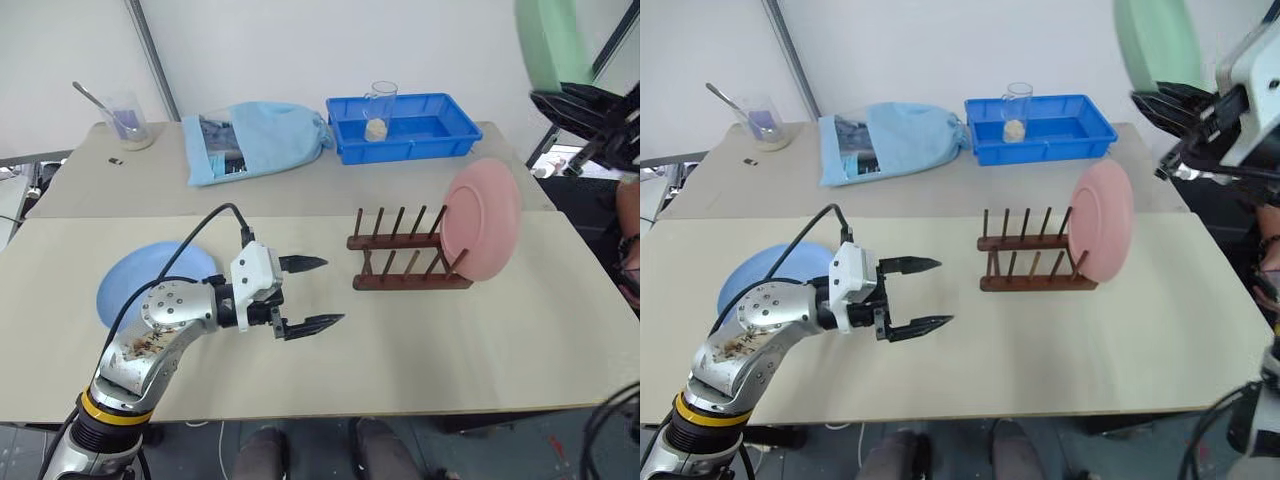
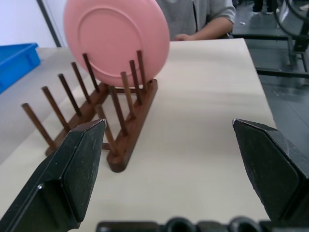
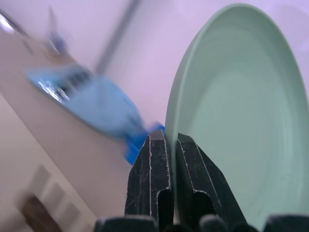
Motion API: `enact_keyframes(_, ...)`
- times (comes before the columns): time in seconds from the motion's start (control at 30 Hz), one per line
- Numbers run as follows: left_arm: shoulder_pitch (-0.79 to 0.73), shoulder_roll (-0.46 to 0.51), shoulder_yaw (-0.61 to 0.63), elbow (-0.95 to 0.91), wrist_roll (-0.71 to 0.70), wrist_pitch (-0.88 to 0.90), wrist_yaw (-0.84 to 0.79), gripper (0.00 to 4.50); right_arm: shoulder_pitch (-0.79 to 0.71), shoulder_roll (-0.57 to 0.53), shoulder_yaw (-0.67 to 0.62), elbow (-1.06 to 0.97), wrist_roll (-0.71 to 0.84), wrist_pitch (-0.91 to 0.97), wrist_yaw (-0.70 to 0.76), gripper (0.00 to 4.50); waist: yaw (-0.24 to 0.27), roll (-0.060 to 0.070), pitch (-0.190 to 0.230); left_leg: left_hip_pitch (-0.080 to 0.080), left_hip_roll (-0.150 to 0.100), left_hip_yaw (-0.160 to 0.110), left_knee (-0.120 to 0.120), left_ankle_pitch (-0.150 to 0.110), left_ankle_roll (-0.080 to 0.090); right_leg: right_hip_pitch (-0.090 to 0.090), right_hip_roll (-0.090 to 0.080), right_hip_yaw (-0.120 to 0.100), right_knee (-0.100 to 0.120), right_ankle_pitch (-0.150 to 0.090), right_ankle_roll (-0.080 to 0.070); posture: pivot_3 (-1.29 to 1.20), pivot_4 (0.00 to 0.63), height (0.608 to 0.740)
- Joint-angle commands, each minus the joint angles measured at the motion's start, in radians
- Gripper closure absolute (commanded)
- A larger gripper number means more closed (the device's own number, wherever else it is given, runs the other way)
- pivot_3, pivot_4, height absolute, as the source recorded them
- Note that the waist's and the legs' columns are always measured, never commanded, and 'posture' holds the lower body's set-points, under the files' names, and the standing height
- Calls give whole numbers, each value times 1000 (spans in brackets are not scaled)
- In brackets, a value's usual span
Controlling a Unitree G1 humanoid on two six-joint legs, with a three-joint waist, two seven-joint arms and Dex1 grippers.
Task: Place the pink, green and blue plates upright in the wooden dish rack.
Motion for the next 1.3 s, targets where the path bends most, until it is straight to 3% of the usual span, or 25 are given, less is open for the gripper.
enact_keyframes(0.03, 3, -5, 35, -41, -72, -6, -23, 0, -4, 57, -92, -81, 241, 195, -93, 4477, 4, 0, 0, 0, 0, 0, 0, 0, 0, 0, 0, 0, 0, 0, 0, 0, 150, 737)
enact_keyframes(0.13, 11, 7, 54, -50, -124, 5, -49, 0, 23, 112, -169, -91, 472, 343, -201, 4477, 17, 0, 0, -2, 0, -1, 0, 0, 0, -1, -1, -2, -1, 5, -4, 0, 150, 737)
enact_keyframes(0.3, -16, 37, 69, -22, -162, 21, -84, 0, 104, 137, -224, -64, 728, 457, -331, 4477, 26, 0, 0, -3, -1, -1, 0, 0, 0, -1, -2, -2, -2, 3, -6, 0, 150, 737)
enact_keyframes(0.5, -58, 59, 61, 15, -169, 13, -138, 0, 170, 111, -222, 19, 901, 509, -436, 4477, 22, 0, 0, -2, -1, -1, 0, 0, 0, 0, -1, -2, -1, 0, 0, 0, 150, 737)
enact_keyframes(0.83, -123, 35, 60, 54, -190, 22, -152, 0, 239, 88, -179, 63, 905, 513, -438, 4477, 19, 0, 0, -2, -1, -1, 0, 0, 0, -1, 0, -2, -1, 0, 0, 0, 150, 737)
enact_keyframes(1.3, -130, 28, 55, 57, -171, 8, -146, 0, 155, 51, -104, 195, 853, 551, -500, 4477, 21, 0, 0, -3, -1, -1, 0, 0, 0, -1, 0, -2, -2, 0, 0, 0, 150, 737)
